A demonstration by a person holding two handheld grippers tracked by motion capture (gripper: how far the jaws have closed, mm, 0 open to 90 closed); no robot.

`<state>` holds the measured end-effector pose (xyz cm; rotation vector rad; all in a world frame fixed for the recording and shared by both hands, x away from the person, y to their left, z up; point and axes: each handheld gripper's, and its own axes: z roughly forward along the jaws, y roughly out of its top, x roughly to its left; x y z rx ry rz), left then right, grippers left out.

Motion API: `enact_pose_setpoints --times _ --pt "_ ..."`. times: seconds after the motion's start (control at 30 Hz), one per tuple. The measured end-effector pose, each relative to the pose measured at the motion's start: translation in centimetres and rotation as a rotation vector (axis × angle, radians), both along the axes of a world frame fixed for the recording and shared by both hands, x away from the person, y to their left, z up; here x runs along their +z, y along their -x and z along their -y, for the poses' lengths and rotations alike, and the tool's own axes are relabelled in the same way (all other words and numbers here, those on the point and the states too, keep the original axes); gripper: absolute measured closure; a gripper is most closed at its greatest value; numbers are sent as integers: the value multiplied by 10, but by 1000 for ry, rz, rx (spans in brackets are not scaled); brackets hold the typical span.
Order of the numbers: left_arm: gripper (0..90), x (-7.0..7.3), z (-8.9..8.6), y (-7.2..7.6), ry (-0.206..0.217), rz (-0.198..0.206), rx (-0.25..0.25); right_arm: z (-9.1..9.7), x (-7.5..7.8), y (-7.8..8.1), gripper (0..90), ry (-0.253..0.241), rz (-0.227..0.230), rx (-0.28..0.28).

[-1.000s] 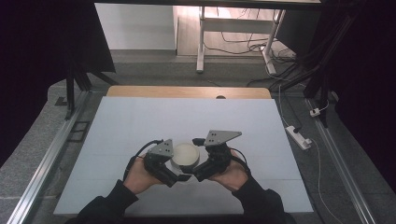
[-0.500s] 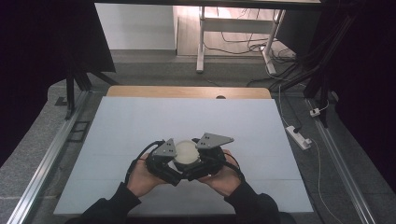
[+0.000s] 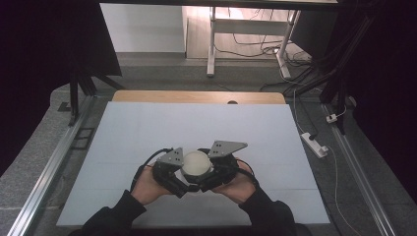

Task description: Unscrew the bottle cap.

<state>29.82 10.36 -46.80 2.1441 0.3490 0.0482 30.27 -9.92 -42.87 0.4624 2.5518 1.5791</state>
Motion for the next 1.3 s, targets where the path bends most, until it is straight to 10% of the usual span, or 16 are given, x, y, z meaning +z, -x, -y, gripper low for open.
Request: enact_pose_setpoints --times 0.6,1.3 --pt "77 -2 -4 -1 -3 -9 -130 5 2 -2 73 -20 -11 162" --pt "77 -7 -11 -8 -23 -8 -15 17 10 -5 73 -41 13 77"
